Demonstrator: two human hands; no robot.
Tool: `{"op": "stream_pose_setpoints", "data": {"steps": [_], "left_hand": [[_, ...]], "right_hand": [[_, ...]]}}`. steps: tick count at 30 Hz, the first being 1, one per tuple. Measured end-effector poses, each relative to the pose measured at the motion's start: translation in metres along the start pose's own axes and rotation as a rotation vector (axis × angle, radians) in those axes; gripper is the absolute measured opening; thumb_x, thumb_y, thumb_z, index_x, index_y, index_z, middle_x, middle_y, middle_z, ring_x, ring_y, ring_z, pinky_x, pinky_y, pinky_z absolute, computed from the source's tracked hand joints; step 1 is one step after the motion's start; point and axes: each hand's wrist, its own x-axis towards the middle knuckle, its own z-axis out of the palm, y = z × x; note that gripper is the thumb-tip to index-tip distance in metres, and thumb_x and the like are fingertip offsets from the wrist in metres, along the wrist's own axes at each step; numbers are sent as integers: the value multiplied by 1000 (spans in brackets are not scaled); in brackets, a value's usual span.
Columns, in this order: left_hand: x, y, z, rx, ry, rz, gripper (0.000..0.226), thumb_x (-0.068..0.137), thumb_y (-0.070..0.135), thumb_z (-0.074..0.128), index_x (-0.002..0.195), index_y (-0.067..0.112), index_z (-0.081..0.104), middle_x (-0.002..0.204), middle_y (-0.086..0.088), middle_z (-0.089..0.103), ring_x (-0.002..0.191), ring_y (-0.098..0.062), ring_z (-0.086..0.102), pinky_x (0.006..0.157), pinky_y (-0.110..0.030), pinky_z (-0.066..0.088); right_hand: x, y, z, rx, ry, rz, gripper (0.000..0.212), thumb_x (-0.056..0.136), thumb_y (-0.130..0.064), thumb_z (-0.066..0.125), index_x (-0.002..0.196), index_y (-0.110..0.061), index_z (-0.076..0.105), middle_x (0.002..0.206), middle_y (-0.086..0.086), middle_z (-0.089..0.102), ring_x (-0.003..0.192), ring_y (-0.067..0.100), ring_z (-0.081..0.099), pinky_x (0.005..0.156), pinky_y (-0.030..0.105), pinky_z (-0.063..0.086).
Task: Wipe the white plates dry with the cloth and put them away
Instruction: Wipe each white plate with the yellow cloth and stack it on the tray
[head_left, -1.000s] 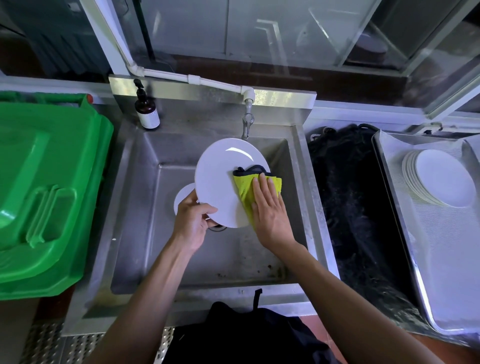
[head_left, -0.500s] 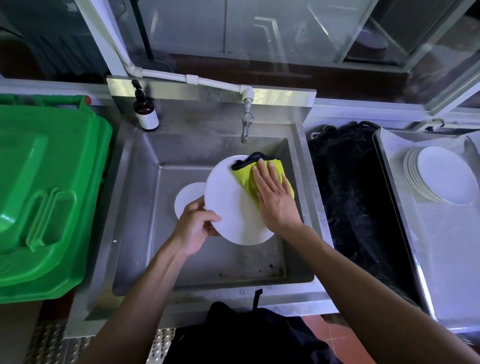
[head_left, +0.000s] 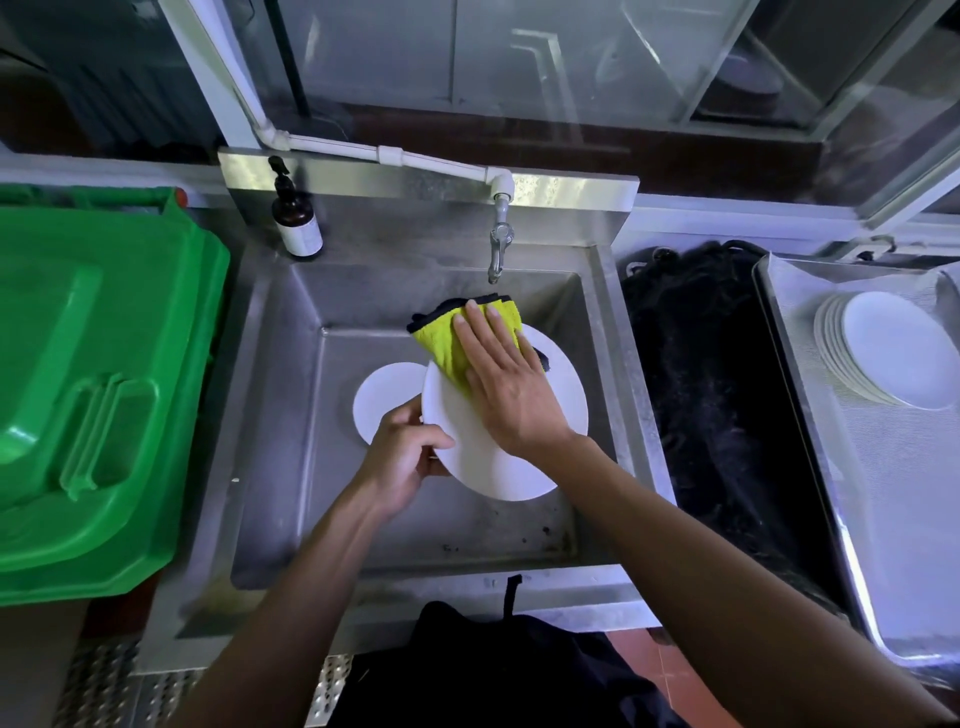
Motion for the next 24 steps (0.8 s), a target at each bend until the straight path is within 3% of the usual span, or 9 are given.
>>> {"op": "stream_pose_setpoints", "data": {"steps": [9, 14, 20, 24], "left_hand": [[-5, -1, -1, -49, 143, 59, 47, 58, 3, 59, 101, 15, 74, 101, -14, 70, 87, -30, 66, 63, -40, 56], [-2, -2, 7, -128, 178, 66, 43, 58, 0, 60, 91, 23, 77, 93, -8, 72, 79, -23, 67, 61, -39, 57], [4, 1, 8, -203, 165, 84, 39, 70, 6, 69, 104, 23, 78, 102, -7, 74, 85, -26, 69, 66, -37, 54], [7, 2, 5, -260, 161, 92, 32, 86, 3, 66, 105, 25, 77, 103, -7, 74, 83, -26, 68, 65, -33, 53]], "right_hand": [[-8, 9, 9, 80, 0, 397, 56, 111, -27, 22, 163, -22, 0, 170, -6, -10, 156, 14, -13, 127, 44, 2], [-23, -4, 19, 138, -23, 463, 57, 110, -23, 25, 163, -21, 1, 169, -6, -12, 156, 15, -13, 127, 47, 2], [-38, -34, 32, 276, -36, 427, 59, 110, -21, 29, 163, -22, 3, 169, -8, -11, 155, 14, -14, 127, 50, 8], [-47, -49, 38, 320, -25, 361, 57, 110, -23, 35, 162, -21, 13, 169, -8, 0, 157, 15, -4, 125, 49, 17]]}}
